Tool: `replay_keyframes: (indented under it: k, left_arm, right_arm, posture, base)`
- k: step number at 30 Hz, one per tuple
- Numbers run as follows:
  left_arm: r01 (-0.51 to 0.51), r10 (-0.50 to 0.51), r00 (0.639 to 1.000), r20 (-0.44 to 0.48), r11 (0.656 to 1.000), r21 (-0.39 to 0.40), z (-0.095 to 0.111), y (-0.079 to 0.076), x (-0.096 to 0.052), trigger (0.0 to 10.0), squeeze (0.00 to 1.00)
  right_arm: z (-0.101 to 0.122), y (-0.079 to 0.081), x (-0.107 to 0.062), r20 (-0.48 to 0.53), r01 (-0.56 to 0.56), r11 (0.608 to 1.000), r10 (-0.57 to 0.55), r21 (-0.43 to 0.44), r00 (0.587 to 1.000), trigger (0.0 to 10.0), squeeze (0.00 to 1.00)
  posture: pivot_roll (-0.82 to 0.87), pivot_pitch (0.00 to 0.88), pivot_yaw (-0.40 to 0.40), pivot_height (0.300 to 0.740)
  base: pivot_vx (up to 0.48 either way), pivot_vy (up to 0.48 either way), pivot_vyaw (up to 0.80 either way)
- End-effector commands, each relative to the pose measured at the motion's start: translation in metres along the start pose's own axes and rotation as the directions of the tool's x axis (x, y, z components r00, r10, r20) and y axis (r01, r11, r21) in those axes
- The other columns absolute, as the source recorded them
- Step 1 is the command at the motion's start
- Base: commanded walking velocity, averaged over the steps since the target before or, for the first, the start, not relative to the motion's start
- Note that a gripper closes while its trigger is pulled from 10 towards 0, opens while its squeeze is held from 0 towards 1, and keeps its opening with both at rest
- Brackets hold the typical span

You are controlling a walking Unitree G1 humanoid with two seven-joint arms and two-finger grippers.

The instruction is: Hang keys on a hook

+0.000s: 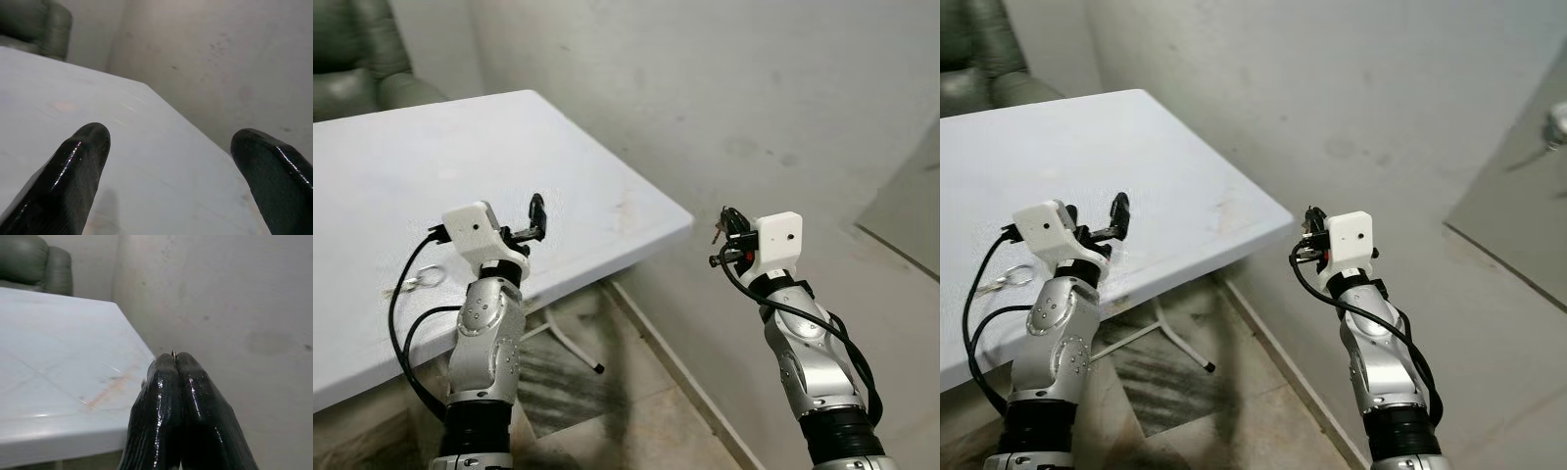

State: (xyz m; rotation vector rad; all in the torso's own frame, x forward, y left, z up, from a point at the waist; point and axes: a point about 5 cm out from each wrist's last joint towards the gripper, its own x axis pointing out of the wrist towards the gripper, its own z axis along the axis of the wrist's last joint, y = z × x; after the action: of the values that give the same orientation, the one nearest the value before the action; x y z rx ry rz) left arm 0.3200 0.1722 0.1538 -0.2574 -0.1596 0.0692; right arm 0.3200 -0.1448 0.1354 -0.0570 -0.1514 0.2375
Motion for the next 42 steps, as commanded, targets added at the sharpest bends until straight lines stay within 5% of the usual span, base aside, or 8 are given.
replay_keyframes:
  k: [1,12,37,42]
  left_arm:
    - [0.013,-0.013,1.0,0.005,1.0,-0.007,0.0024,-0.0054,0.0003,10.0,0.0]
    - [-0.002,0.002,1.0,0.001,1.0,0.008,0.0019,-0.0051,0.0001,10.0,0.0]
    - [0.055,-0.057,0.998,0.022,0.995,0.078,0.0042,-0.0112,-0.0024,10.0,0.0]
    - [0.038,-0.038,0.999,0.002,0.999,0.014,0.0018,-0.0123,-0.0012,10.0,0.0]
  right_arm:
    - [0.006,-0.0061,0.0004,0.02,0.014,1.0,-0.014,-0.007,1.0,10.0,0.0]
    - [0.0039,-0.0066,0.0025,-0.016,0.016,1.0,-0.016,-0.011,1.0,10.0,0.0]
    - [0.0026,-0.0046,0.0025,-0.031,0.014,1.0,-0.014,-0.003,0.999,10.0,0.0]
    - [0.0026,-0.0045,0.0025,-0.031,0.012,1.0,-0.012,-0.005,0.999,10.0,0.0]
  posture:
    - [0.07,0.0,-0.105,0.74]
    - [0.07,0.0,-0.108,0.74]
    - [0.07,0.0,-0.105,0.74]
    - [0.07,0.0,-0.105,0.74]
  base:
    - [0.0,0.277,0.0]
    - [0.0,0.0,0.0]
    - [0.0,-0.038,-0.77]
    - [0.0,-0.096,-0.77]
